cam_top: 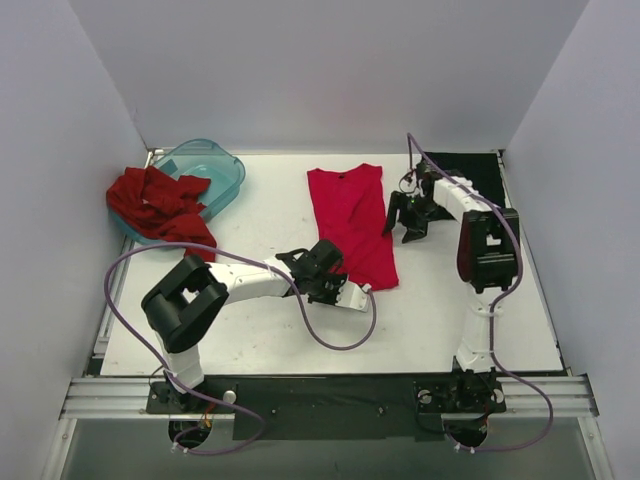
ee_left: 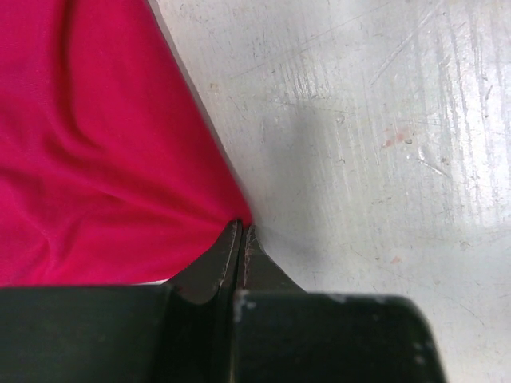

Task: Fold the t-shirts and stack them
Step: Fold the folded rectangular tshirt in 1/3 of the way, then grab one side of the 2/3 rectangular tshirt with both arms

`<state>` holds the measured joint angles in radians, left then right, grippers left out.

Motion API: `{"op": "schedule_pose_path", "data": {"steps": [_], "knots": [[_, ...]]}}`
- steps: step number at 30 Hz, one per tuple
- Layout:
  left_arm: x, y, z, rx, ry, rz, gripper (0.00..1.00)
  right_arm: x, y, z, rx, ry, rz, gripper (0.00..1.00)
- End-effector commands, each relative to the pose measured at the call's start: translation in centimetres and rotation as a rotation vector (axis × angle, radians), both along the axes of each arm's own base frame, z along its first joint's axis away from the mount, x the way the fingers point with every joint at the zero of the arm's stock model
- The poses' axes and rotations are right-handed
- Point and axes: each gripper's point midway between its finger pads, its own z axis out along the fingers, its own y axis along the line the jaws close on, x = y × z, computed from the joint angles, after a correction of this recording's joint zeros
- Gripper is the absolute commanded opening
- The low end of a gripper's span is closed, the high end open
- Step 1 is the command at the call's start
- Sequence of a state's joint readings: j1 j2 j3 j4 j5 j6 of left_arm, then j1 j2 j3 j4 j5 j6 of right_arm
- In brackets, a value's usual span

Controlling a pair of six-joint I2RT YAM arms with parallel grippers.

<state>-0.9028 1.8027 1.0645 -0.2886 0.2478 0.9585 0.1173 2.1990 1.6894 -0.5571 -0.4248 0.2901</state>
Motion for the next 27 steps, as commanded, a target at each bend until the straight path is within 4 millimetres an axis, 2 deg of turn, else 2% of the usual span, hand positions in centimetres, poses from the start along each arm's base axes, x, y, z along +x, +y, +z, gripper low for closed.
{"op": "schedule_pose_path", "data": {"steps": [1, 2, 3, 4, 5, 8, 11, 13, 15, 16, 17, 18, 19, 22, 23, 24, 27], "knots": [[-1.7, 1.3, -0.1, 0.049, 0.065, 0.007, 0.00, -5.1, -2.0, 4.1, 0.010, -0.009, -0.038, 0.60], [-1.6, 1.3, 0.1, 0.046, 0.061, 0.012, 0.00, -7.5, -1.8, 3.1, 0.025, 0.043, -0.036, 0.60], [-1.7, 1.4, 0.0, 0.047, 0.065, 0.014, 0.00, -7.9, -1.5, 4.2, 0.048, 0.012, -0.043, 0.60], [-1.6, 1.3, 0.0, 0.042, 0.063, 0.017, 0.00, -10.3, -0.7, 3.1, 0.096, 0.072, -0.044, 0.60], [-1.6, 1.3, 0.1, 0.040, 0.061, 0.019, 0.00, -11.0, -0.4, 3.5, 0.121, 0.065, -0.065, 0.60], [-1.5, 1.4, 0.2, 0.036, 0.053, 0.021, 0.00, -14.6, 0.4, 1.2, 0.150, 0.144, -0.129, 0.60], [-1.4, 1.3, 0.3, 0.032, 0.048, 0.025, 0.00, -16.0, 2.0, -0.1, 0.202, 0.180, -0.145, 0.59], [-1.3, 1.2, 0.5, 0.027, 0.045, 0.026, 0.00, -16.5, 2.7, -1.2, 0.205, 0.205, -0.157, 0.54], [-1.3, 1.1, 0.7, 0.020, 0.049, 0.039, 0.00, -16.7, 3.0, -1.7, 0.209, 0.226, -0.174, 0.38], [-1.3, 1.0, 0.9, 0.015, 0.053, 0.047, 0.00, -16.7, 3.0, -1.8, 0.212, 0.232, -0.186, 0.23], [-1.5, 1.2, 0.9, 0.019, 0.066, 0.048, 0.00, -16.8, 2.9, -1.9, 0.214, 0.233, -0.196, 0.17], [-1.6, 1.2, 1.1, 0.016, 0.074, 0.055, 0.00, -16.9, 2.8, -1.8, 0.215, 0.230, -0.202, 0.06], [-1.8, 1.3, 1.2, 0.018, 0.084, 0.051, 0.00, -16.9, 2.6, -1.5, 0.217, 0.224, -0.210, 0.01], [-2.1, 1.9, 2.4, 0.034, 0.122, 0.072, 0.00, -17.9, 2.5, -0.2, 0.222, 0.227, -0.201, 0.00], [-2.9, 2.8, 2.4, 0.063, 0.171, 0.088, 0.00, -18.6, 2.6, 0.0, 0.217, 0.240, -0.188, 0.00], [-2.8, 2.6, 3.7, 0.047, 0.177, 0.096, 0.00, -19.5, 2.6, 0.8, 0.208, 0.244, -0.169, 0.00], [-5.3, 4.1, 5.6, 0.084, 0.294, 0.134, 0.00, -24.0, 3.0, 1.9, 0.145, 0.313, -0.092, 0.00]]}}
